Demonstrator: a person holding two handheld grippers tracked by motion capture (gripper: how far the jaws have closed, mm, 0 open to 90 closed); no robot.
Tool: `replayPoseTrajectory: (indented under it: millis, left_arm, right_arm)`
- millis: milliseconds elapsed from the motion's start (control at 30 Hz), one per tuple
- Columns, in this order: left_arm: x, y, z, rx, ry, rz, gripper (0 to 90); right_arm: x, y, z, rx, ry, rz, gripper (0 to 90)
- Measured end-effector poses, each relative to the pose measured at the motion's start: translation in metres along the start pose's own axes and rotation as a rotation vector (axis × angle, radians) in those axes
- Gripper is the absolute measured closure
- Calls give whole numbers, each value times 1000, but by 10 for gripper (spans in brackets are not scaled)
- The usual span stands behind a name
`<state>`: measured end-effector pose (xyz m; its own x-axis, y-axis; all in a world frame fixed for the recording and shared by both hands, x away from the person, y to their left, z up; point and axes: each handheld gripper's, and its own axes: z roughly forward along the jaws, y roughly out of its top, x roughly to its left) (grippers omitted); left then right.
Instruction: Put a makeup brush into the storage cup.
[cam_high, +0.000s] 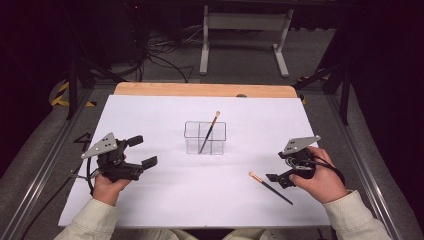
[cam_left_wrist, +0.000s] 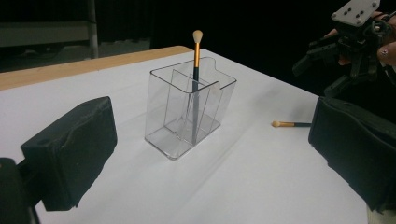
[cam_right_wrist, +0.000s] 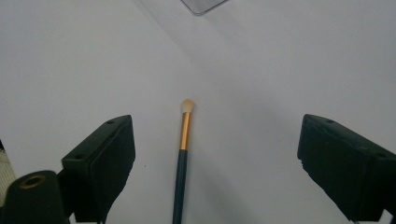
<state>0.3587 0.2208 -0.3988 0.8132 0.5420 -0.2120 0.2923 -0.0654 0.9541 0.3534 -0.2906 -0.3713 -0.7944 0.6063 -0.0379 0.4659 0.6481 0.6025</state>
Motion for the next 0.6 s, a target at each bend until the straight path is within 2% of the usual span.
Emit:
replayPoseTrajectory:
  millis: [133, 333, 600]
  left_arm:
    - [1, -1, 1, 2, -1, -8, 19]
    - [2, -1, 0, 4, -1, -7, 19]
    - [3, -2, 1, 8, -5, -15, 19]
  right_arm:
    - [2, 1, 5, 34, 5, -22, 118]
    - [3, 2, 7, 66, 2, -23, 137]
    - [4, 0, 12, 107, 4, 2, 168]
